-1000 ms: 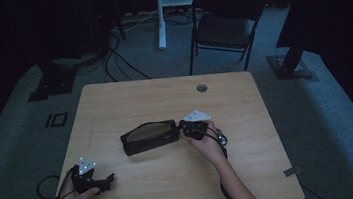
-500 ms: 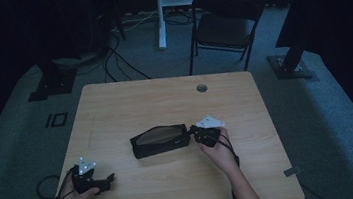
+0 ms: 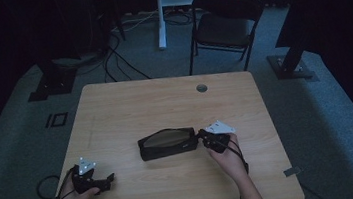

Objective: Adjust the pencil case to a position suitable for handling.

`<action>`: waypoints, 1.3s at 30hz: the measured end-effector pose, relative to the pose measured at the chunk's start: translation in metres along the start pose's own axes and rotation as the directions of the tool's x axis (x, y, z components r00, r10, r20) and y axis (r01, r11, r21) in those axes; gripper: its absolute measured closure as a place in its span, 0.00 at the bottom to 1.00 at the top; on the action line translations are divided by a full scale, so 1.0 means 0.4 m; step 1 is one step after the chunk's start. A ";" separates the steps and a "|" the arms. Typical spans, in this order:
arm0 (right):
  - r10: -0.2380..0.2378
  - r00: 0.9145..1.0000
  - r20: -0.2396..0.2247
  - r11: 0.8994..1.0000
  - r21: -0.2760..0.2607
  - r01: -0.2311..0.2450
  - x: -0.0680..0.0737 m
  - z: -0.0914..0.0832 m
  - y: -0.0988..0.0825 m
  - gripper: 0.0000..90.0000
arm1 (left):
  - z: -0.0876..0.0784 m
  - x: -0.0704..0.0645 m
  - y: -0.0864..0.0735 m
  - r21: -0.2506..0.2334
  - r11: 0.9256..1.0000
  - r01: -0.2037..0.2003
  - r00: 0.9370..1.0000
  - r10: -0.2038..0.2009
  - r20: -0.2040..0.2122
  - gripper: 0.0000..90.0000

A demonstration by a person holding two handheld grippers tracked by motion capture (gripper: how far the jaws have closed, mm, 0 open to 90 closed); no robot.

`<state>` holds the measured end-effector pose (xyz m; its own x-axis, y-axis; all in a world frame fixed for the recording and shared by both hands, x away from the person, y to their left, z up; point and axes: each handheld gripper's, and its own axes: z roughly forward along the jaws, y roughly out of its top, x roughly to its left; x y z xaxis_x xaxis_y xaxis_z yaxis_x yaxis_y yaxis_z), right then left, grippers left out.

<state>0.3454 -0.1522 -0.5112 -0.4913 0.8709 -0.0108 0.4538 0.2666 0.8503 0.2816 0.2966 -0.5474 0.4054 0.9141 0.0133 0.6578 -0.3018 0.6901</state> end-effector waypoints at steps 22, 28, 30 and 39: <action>0.031 0.999 0.022 1.000 -0.007 -0.031 -0.035 -0.064 -0.046 0.94 | 0.000 0.000 0.000 0.000 1.000 0.000 1.000 0.000 0.000 0.02; 0.039 0.999 0.015 0.999 -0.014 -0.038 -0.037 -0.070 -0.049 0.87 | 0.000 0.000 0.000 0.000 1.000 0.000 1.000 0.000 0.000 0.02; 0.049 0.999 0.006 0.999 -0.016 -0.049 -0.040 -0.074 -0.046 0.82 | 0.000 0.000 0.000 0.000 1.000 0.000 1.000 0.000 0.000 0.02; 0.054 0.998 0.017 0.993 -0.107 -0.052 -0.077 -0.102 -0.037 0.59 | 0.000 0.000 0.000 -0.002 1.000 0.002 1.000 -0.002 0.000 0.02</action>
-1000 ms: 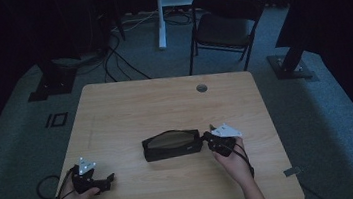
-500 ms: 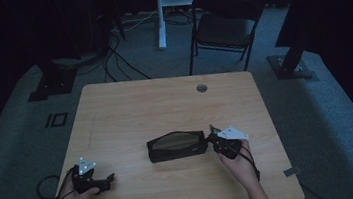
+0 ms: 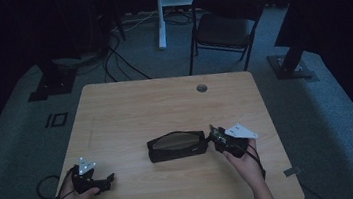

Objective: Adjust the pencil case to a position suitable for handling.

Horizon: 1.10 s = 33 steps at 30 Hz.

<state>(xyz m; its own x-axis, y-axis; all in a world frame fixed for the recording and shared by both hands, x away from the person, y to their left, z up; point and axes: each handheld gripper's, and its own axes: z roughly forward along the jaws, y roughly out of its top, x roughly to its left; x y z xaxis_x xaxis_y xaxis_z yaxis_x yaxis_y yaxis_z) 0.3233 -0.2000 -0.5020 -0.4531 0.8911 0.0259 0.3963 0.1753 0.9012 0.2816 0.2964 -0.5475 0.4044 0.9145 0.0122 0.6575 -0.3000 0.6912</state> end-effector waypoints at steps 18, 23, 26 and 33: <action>0.053 0.998 0.036 0.999 0.005 -0.053 -0.071 -0.019 -0.021 0.32 | 0.000 0.000 0.000 0.000 1.000 0.000 1.000 0.000 0.000 0.02; 0.069 0.997 0.039 0.996 0.046 -0.071 -0.085 -0.012 -0.039 0.32 | 0.000 0.000 0.000 0.002 1.000 -0.002 1.000 0.002 0.000 0.02; 0.078 0.997 0.027 0.994 0.069 -0.080 -0.090 -0.007 -0.049 0.31 | 0.000 0.000 0.000 0.002 1.000 -0.002 1.000 0.002 0.000 0.02; 0.096 0.995 0.018 0.991 0.089 -0.097 -0.094 0.003 -0.062 0.30 | 0.000 0.000 0.000 0.001 1.000 -0.002 1.000 0.002 0.000 0.02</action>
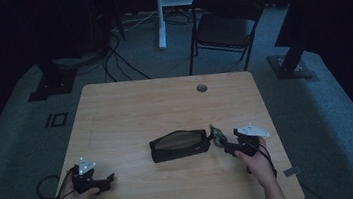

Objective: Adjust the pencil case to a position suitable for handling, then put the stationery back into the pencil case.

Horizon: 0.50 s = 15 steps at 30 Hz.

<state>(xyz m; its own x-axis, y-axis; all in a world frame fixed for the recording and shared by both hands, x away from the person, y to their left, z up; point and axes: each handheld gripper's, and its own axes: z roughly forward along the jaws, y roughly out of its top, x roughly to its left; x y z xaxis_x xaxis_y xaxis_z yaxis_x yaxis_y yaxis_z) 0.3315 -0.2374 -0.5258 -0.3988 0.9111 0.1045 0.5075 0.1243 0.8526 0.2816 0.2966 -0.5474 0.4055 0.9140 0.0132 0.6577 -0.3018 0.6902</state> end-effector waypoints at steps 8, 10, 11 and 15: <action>-0.003 1.000 -0.004 0.999 0.055 0.003 0.003 0.021 -0.012 0.24 | 0.000 0.000 0.000 0.000 1.000 0.000 1.000 0.000 0.000 0.02; 0.001 1.000 -0.003 0.997 0.072 -0.001 0.003 0.026 -0.015 0.25 | 0.000 0.000 0.000 0.000 1.000 0.000 1.000 0.000 0.000 0.02; 0.001 1.000 0.000 0.997 0.078 -0.001 0.002 0.029 -0.016 0.26 | 0.000 0.000 0.000 0.000 1.000 0.000 1.000 0.000 0.000 0.02; -0.010 1.000 0.008 0.994 0.108 0.009 0.002 0.037 -0.018 0.26 | 0.000 0.000 0.000 0.000 1.000 0.000 1.000 0.000 0.000 0.02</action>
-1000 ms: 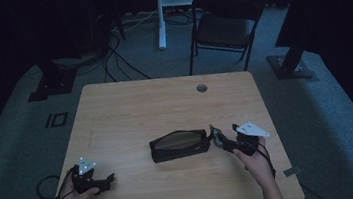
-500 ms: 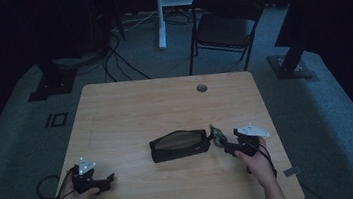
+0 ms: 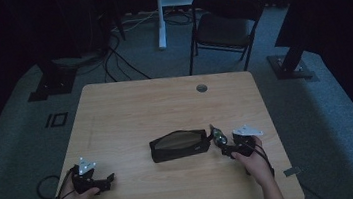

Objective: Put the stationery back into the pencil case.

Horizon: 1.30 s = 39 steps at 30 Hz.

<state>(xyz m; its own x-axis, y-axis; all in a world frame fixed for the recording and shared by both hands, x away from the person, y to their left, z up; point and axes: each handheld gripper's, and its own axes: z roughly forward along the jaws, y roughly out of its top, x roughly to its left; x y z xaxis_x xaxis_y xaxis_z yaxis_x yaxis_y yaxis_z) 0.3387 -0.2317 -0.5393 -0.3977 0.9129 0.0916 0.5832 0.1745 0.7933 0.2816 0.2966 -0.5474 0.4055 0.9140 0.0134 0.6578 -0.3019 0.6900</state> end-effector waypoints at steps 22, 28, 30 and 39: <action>-0.070 0.997 0.042 0.992 0.104 0.065 0.017 0.075 0.028 0.30 | 0.000 0.000 0.000 -0.002 1.000 0.000 1.000 0.000 0.000 0.02; -0.071 0.996 0.050 0.993 0.099 0.065 0.015 0.071 0.031 0.45 | 0.000 0.000 0.000 -0.002 1.000 0.000 1.000 0.000 0.000 0.02; -0.070 0.996 0.048 0.994 0.093 0.065 0.014 0.071 0.029 0.45 | 0.000 0.000 0.000 -0.002 1.000 0.000 1.000 0.000 0.000 0.02; -0.026 0.998 0.056 0.998 0.064 0.023 -0.007 0.054 0.029 0.46 | 0.000 0.000 0.000 -0.002 1.000 0.000 1.000 0.000 0.000 0.02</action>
<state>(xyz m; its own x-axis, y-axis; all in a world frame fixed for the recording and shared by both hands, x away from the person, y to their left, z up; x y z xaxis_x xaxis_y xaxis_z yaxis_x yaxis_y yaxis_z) 0.3619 -0.2243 -0.5433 -0.3726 0.9273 0.0368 0.6185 0.2186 0.7548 0.2816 0.2965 -0.5476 0.4054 0.9140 0.0136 0.6568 -0.3016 0.6911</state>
